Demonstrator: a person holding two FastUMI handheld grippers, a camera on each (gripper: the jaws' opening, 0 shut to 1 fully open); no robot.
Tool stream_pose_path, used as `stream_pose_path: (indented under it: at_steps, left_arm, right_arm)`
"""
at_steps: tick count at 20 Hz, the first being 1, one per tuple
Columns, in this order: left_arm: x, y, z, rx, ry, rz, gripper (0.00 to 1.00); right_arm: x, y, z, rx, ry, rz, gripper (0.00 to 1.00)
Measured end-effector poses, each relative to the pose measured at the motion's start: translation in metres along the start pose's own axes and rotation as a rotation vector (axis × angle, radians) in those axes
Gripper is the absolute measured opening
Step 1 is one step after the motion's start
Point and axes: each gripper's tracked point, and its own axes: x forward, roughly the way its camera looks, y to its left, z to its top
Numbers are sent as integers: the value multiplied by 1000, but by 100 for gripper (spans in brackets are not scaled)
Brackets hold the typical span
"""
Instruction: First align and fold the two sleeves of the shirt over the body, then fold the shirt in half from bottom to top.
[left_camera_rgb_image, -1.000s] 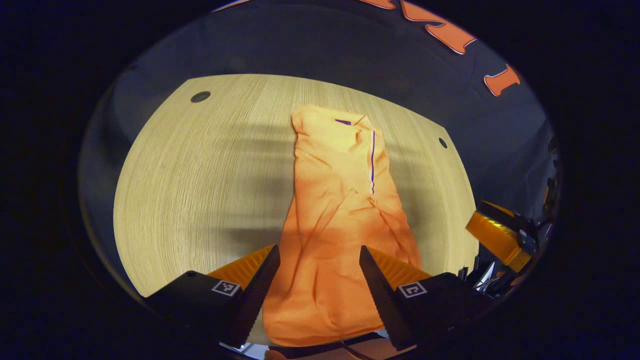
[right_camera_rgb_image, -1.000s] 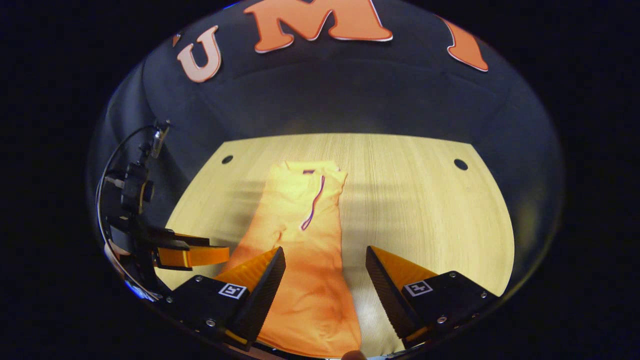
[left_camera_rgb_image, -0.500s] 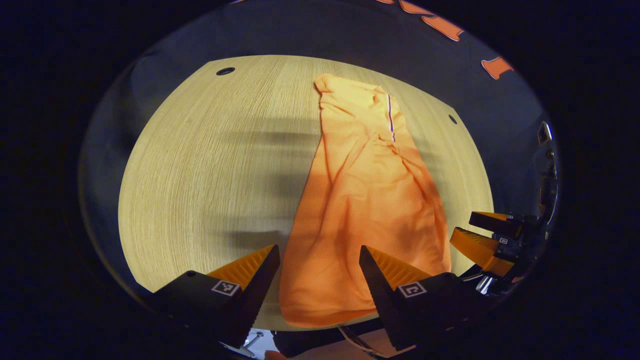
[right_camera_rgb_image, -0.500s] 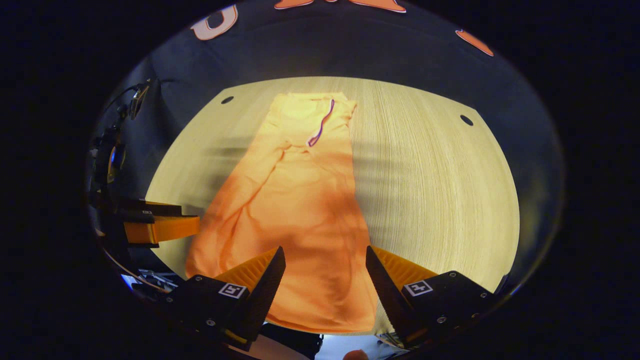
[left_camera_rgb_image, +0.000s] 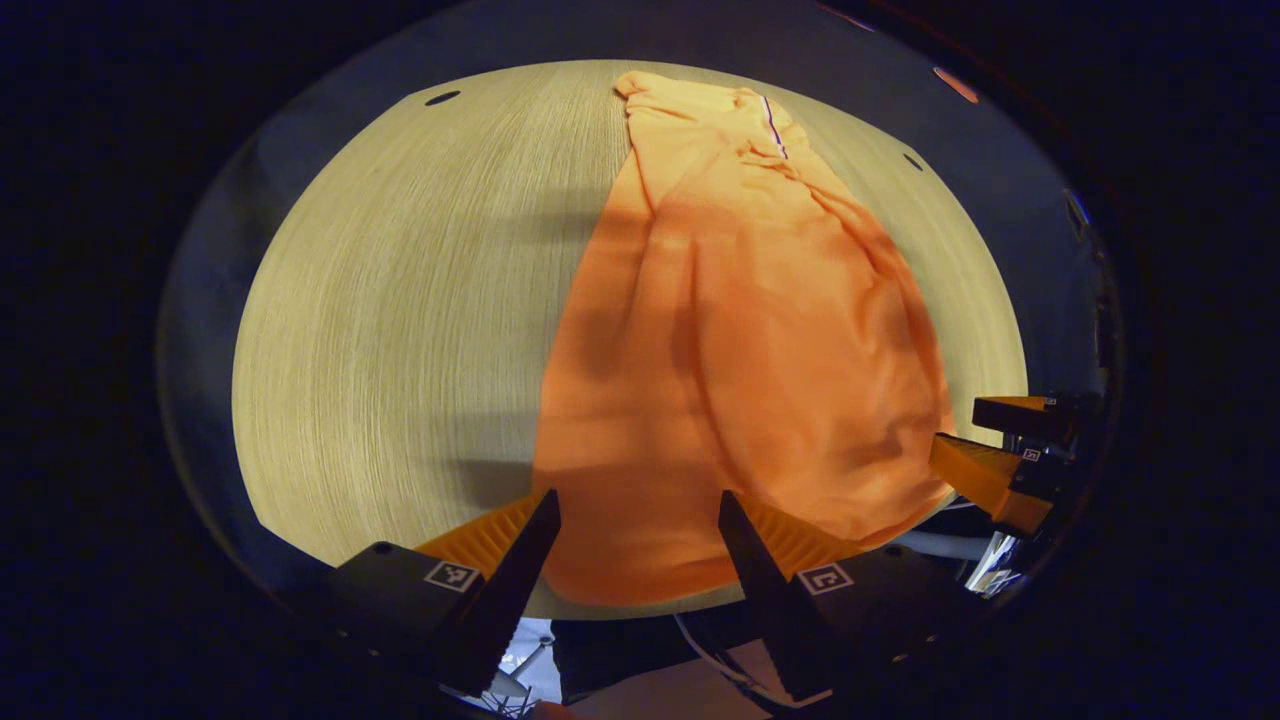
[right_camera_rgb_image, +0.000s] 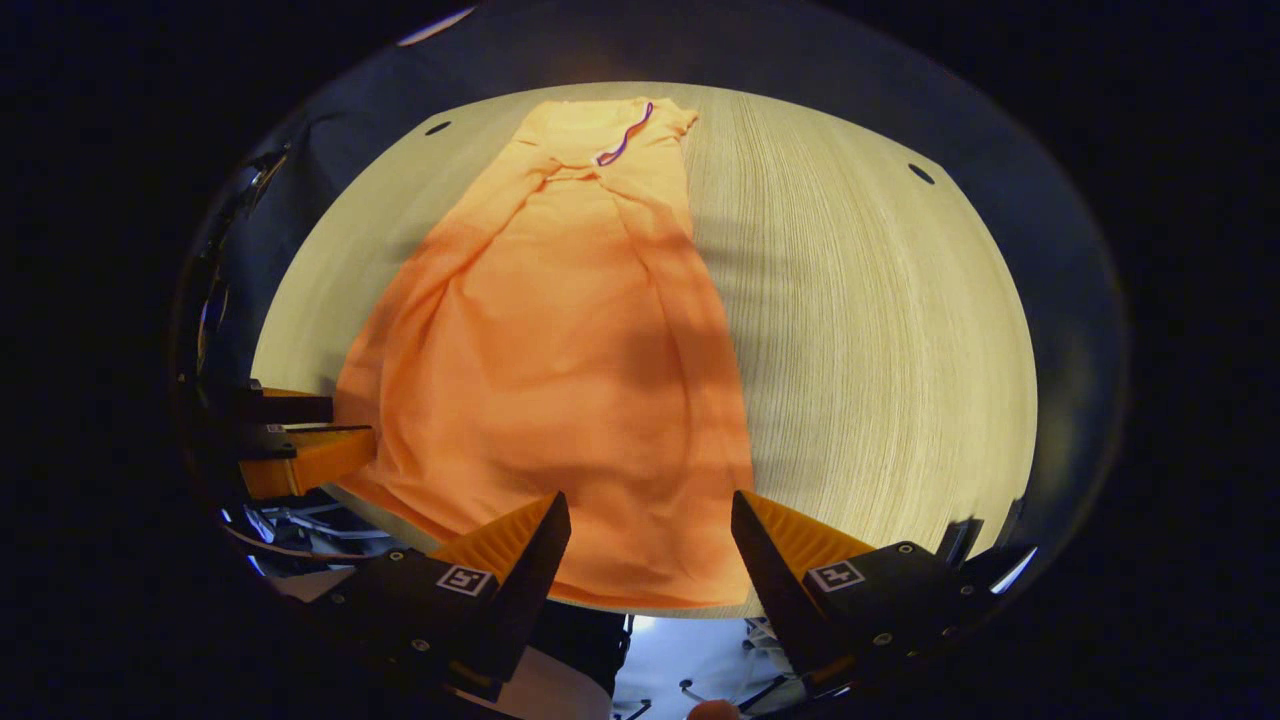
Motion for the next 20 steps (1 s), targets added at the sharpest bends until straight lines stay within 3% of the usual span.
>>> stream_pose_path:
  at_steps: [5, 8, 16, 17, 18, 19, 20]
  left_arm:
    - [5, -2, -14, 2, 30, 59, 97]
    - [6, -3, -19, 67, 48, 118, 97]
    - [7, -6, -19, 54, -25, 120, 98]
    - [6, -7, -20, 45, -22, 119, 90]
    - [7, -7, -16, 36, -17, 117, 83]
    - [10, -7, -13, 31, -9, 112, 68]
    - [11, -9, -10, 28, -10, 104, 62]
  right_arm:
    - [18, -6, -39, 53, 91, -28, 99]
    - [24, -6, -44, 83, 104, -28, 99]
    - [25, -5, -46, 73, 99, -27, 99]
    - [24, -5, -46, 73, 100, -26, 96]
    - [25, -5, -46, 70, 104, -22, 74]
    - [24, -4, -44, 48, 108, -13, 52]
    - [23, 3, -44, 53, 102, 27, 30]
